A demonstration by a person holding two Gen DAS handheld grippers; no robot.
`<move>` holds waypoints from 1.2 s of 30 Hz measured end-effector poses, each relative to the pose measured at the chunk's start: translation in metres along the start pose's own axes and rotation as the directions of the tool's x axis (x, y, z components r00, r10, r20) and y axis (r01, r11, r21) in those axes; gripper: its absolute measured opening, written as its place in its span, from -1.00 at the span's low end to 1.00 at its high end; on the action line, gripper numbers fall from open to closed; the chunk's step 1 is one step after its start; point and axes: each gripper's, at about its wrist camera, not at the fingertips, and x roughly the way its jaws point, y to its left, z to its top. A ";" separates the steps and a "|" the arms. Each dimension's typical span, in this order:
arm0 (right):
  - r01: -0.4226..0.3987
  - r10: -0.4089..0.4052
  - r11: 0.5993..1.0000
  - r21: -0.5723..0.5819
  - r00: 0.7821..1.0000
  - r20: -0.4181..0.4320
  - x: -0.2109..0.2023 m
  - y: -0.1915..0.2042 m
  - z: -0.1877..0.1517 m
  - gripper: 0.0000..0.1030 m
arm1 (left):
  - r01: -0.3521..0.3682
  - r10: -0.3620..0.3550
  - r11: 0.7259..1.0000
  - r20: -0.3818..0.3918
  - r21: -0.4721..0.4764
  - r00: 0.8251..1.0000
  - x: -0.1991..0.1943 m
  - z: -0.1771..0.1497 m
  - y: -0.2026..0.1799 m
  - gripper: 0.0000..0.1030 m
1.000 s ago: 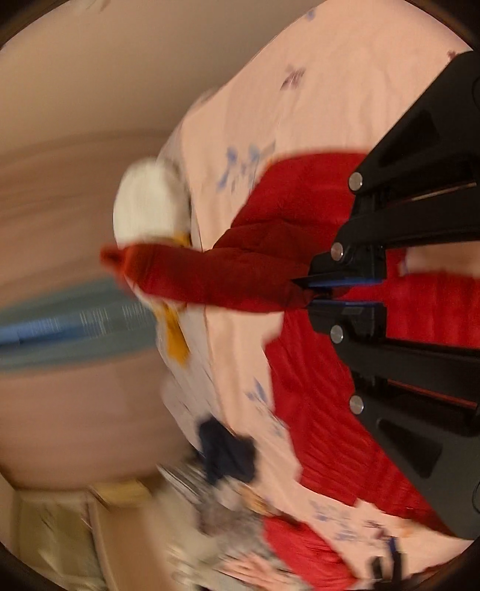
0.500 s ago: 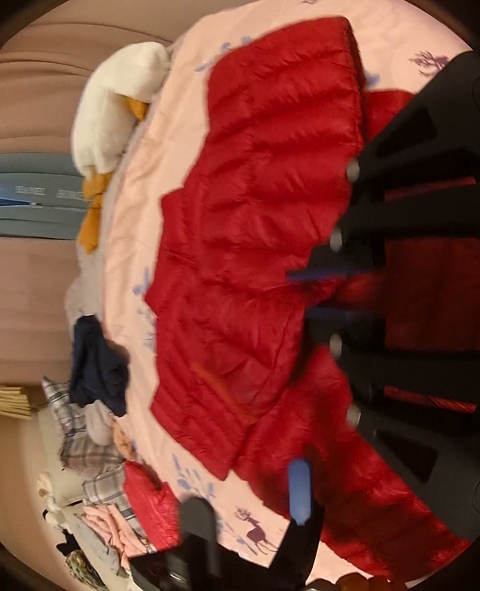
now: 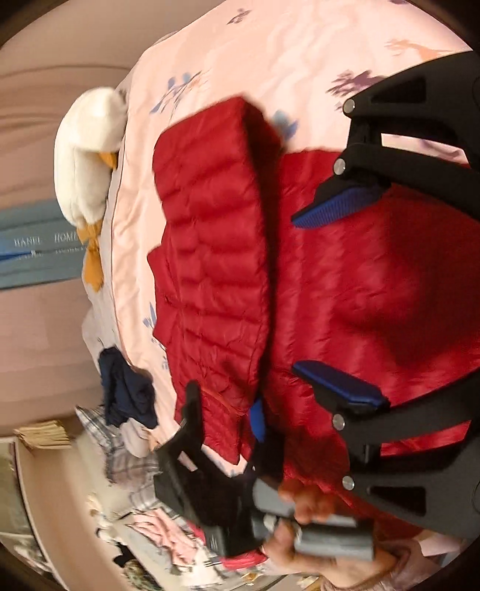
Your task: Fold large clothes
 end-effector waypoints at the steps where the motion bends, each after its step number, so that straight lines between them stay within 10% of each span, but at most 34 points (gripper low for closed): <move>1: 0.002 -0.003 1.000 0.010 1.000 0.009 -0.007 -0.004 -0.003 0.46 | -0.011 0.011 1.000 0.000 0.002 1.000 0.003 0.000 0.000 0.16; 5: 0.006 -0.007 0.999 0.050 1.000 0.029 -0.025 -0.016 -0.012 0.46 | -0.060 0.061 0.998 0.012 -0.018 0.998 0.013 0.003 0.003 -0.74; 9: 0.012 -0.015 0.997 0.080 0.999 0.036 -0.035 -0.025 -0.019 0.46 | -0.086 0.083 0.996 0.081 0.029 0.993 0.004 0.003 -0.009 -0.87; 20: 0.014 -0.021 0.989 0.147 0.999 0.049 -0.048 -0.045 -0.027 0.46 | -0.120 0.071 0.984 0.336 0.130 0.939 -0.089 0.041 -0.042 -0.88; 29: -0.004 0.004 0.986 0.169 1.000 0.001 -0.034 -0.047 -0.025 0.46 | -0.301 0.275 0.951 0.261 0.067 0.926 -0.098 0.040 0.025 -0.87; 36: -0.003 0.007 0.985 0.173 1.000 -0.025 -0.025 -0.058 -0.004 0.50 | -0.384 0.356 0.922 0.277 0.053 0.893 -0.123 0.034 0.047 -0.10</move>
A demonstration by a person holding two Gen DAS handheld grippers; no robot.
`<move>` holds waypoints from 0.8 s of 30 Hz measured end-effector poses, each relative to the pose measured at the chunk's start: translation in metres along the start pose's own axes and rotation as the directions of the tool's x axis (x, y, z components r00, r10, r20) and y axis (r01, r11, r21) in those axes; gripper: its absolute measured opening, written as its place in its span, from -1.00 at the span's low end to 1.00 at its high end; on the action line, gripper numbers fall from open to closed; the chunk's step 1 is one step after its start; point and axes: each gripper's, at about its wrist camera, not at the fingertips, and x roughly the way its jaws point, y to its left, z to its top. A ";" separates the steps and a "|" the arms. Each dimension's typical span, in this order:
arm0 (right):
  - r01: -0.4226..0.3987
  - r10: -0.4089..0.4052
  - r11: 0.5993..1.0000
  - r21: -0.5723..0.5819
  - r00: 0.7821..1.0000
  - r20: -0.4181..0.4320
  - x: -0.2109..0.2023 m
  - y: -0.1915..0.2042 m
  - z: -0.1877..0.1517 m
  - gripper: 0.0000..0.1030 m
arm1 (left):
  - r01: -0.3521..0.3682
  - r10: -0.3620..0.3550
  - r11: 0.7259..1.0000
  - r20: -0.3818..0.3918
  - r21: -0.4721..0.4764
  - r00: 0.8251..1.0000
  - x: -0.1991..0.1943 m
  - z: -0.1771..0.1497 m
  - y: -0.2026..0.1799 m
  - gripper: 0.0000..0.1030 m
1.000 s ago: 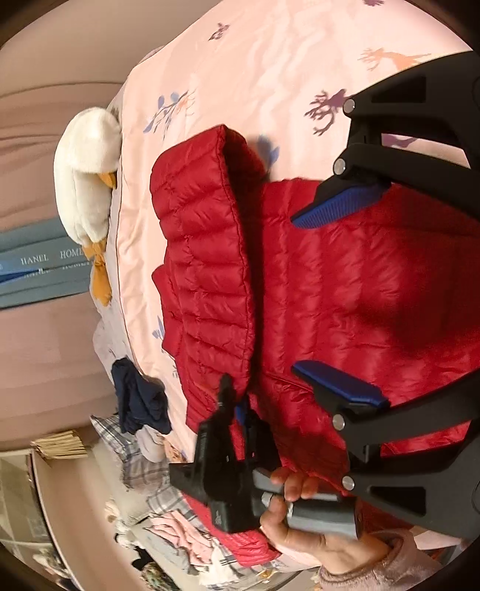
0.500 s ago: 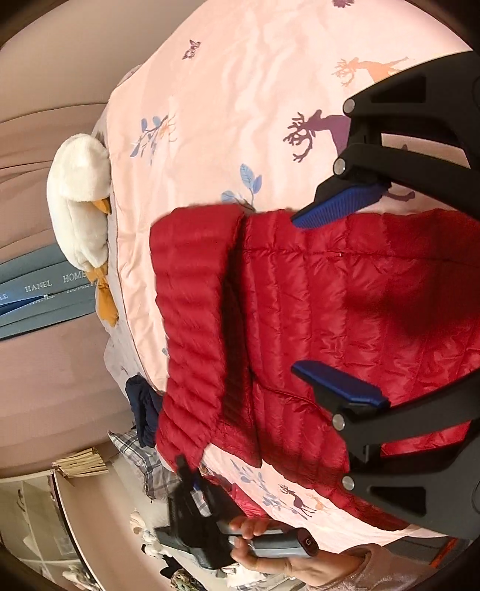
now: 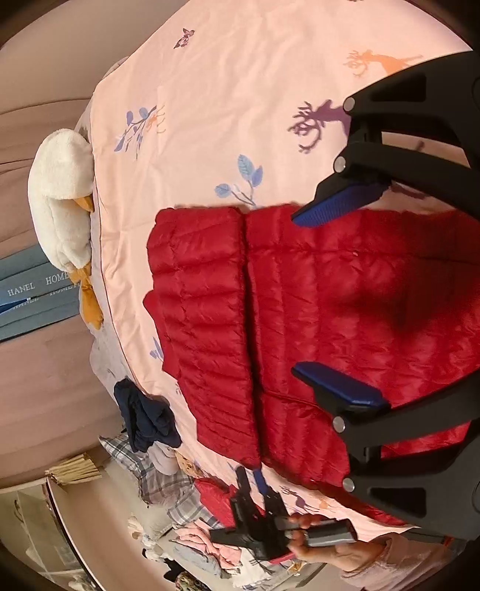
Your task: Fold large clothes
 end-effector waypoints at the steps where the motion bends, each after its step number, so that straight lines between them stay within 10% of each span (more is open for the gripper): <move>1: 0.001 -0.001 1.000 0.006 1.000 -0.002 0.002 -0.003 0.006 0.51 | -0.010 0.009 1.000 0.018 0.017 1.000 -0.006 0.002 0.002 -0.10; 7: 0.025 -0.025 1.000 0.016 1.000 0.007 0.029 -0.009 0.049 0.51 | -0.007 -0.008 0.975 0.067 0.223 0.998 -0.020 0.012 -0.044 -0.10; 11: 0.062 -0.062 0.998 0.019 0.998 0.007 0.063 -0.009 0.086 0.13 | -0.011 0.006 0.937 0.016 0.350 1.000 0.008 0.008 -0.084 -0.10; 24: 0.233 -0.230 0.973 0.000 0.963 -0.140 0.192 -0.031 0.128 -0.29 | -0.072 0.127 0.858 -0.075 0.508 0.989 0.073 -0.015 -0.088 -0.41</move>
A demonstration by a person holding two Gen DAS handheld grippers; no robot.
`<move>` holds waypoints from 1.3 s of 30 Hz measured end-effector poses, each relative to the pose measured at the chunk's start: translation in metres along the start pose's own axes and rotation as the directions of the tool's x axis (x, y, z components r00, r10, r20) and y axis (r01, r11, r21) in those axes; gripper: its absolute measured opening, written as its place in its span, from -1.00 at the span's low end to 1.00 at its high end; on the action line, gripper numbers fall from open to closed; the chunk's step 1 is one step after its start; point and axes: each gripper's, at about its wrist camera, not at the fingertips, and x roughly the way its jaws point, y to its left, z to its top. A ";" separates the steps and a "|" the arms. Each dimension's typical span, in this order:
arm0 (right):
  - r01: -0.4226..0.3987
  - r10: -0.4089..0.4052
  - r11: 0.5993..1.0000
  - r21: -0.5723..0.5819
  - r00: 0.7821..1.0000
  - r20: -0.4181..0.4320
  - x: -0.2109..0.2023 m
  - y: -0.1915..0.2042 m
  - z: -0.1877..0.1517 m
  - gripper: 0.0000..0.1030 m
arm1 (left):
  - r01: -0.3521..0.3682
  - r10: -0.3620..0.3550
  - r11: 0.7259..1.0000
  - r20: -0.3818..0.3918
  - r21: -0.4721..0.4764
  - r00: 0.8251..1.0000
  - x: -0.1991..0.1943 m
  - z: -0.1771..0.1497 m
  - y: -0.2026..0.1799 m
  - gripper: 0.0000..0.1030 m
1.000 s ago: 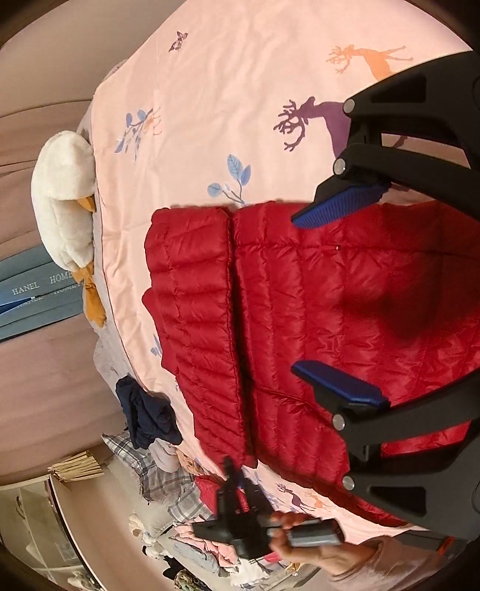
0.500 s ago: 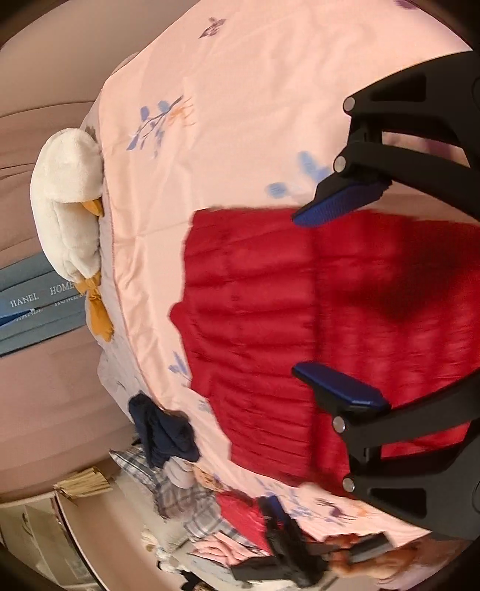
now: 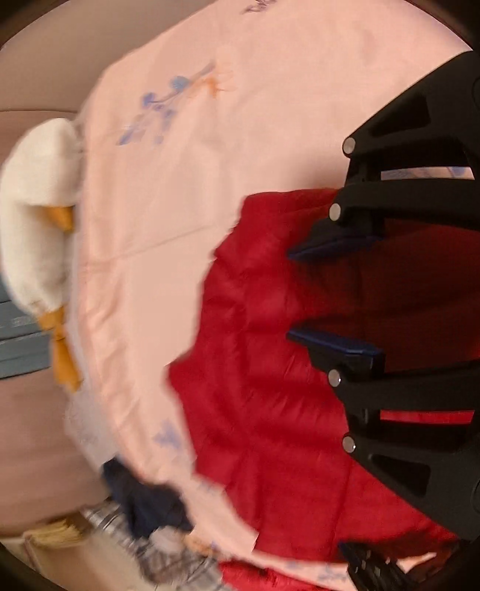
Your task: Fold large clothes
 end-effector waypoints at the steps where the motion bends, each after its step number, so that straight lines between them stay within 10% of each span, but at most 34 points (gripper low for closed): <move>1: 0.000 0.000 1.000 -0.002 1.000 -0.022 0.011 -0.003 -0.005 -0.29 | 0.006 -0.006 1.000 -0.001 0.003 1.000 0.001 -0.001 0.002 -0.43; 9: 0.011 -0.011 1.000 0.008 1.000 0.002 -0.001 0.000 -0.009 -0.28 | -0.001 0.001 1.000 -0.022 0.011 1.000 0.005 -0.001 0.001 -0.43; 16: -0.119 0.141 0.978 -0.173 0.983 0.116 -0.065 0.057 -0.027 -0.04 | -0.016 0.017 1.000 -0.020 0.011 1.000 0.005 -0.003 -0.002 -0.43; 24: -0.067 0.067 0.954 -0.291 0.998 -0.007 -0.026 0.100 -0.056 0.03 | -0.033 0.033 0.999 -0.018 0.030 0.999 0.005 -0.004 -0.005 -0.43; 39: -0.094 0.103 0.934 -0.345 0.995 0.009 -0.036 0.142 -0.068 0.15 | -0.043 0.044 0.998 -0.012 0.047 0.999 0.006 -0.005 -0.007 -0.43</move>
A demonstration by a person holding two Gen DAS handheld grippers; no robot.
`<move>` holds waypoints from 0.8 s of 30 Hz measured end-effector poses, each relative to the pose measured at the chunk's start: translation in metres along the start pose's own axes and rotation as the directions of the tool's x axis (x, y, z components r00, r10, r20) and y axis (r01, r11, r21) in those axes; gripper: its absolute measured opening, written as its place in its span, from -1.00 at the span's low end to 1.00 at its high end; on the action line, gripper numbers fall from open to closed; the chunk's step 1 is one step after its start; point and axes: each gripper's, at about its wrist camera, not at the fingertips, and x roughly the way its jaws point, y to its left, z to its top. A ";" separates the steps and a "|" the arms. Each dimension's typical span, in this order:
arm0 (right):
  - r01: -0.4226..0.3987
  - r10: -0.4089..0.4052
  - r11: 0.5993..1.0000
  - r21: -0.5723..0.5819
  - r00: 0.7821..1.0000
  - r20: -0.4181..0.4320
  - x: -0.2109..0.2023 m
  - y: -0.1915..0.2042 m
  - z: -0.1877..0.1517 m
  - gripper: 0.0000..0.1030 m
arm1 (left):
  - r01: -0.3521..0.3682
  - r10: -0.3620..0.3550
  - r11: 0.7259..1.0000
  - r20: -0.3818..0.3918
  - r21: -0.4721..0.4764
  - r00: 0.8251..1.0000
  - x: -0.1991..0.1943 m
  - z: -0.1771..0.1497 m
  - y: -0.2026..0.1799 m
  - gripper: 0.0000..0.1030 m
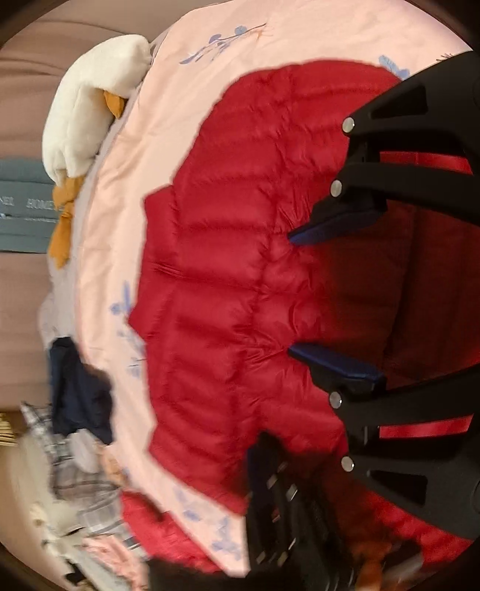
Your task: Fold large clothes
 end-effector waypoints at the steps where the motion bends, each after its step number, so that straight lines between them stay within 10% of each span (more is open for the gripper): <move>1: 0.012 -0.012 1.000 -0.007 1.000 -0.011 0.007 0.002 -0.003 0.17 | 0.000 0.000 1.000 -0.001 0.001 1.000 0.000 0.000 0.000 -0.43; 24: 0.035 -0.034 0.991 0.130 0.999 -0.007 -0.019 -0.046 -0.019 0.27 | -0.007 0.007 1.000 -0.010 0.001 1.000 0.001 0.001 -0.001 -0.43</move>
